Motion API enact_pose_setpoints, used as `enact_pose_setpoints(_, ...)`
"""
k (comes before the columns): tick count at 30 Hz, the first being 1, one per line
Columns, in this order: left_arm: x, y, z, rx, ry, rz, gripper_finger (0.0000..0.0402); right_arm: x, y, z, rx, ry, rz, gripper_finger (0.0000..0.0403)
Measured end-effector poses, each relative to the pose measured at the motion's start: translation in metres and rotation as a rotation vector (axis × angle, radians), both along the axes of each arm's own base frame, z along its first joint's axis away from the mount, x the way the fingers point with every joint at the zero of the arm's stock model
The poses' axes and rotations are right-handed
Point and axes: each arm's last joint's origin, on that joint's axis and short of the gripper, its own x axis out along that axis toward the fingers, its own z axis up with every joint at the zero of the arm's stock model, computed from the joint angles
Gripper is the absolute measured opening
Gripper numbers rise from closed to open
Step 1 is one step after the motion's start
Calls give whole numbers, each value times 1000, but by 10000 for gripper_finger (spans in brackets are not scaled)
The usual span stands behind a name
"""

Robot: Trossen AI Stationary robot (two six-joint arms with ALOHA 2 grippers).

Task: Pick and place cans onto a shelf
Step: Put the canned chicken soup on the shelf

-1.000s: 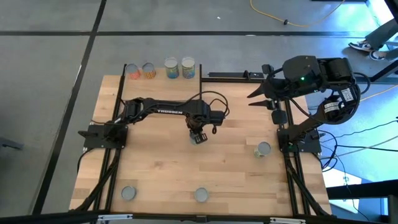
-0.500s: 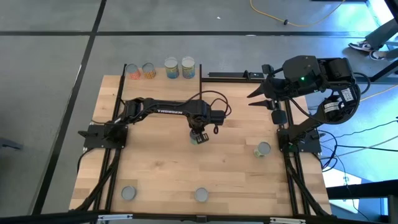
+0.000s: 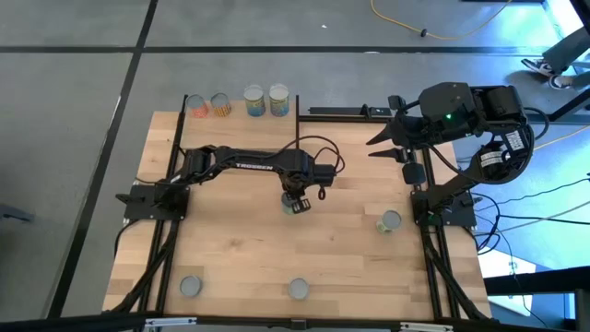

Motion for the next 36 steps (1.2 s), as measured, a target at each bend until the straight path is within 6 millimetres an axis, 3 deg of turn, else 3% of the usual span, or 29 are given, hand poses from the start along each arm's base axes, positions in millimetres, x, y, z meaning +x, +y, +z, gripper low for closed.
enact_pose_setpoints(4, 1, -1, -1, -21, -1, -58, 53, 0, 0, 0, 0, -3, 0, 117)
enact_pose_setpoints(9, 1, 0, -2, -33, 7, -69, 9, 0, 0, 0, 0, -4, 0, 117)
enact_pose_setpoints(18, -15, 7, 8, -61, 106, -84, 2, 0, 0, 0, 0, -4, 0, 117)
enact_pose_setpoints(26, -52, 13, 70, -55, 59, -53, 2, 0, 0, 0, 0, -3, 0, 117)
enact_pose_setpoints(36, -107, 28, 149, 26, -172, 176, 1, 0, 0, 0, 0, -3, 0, 117)
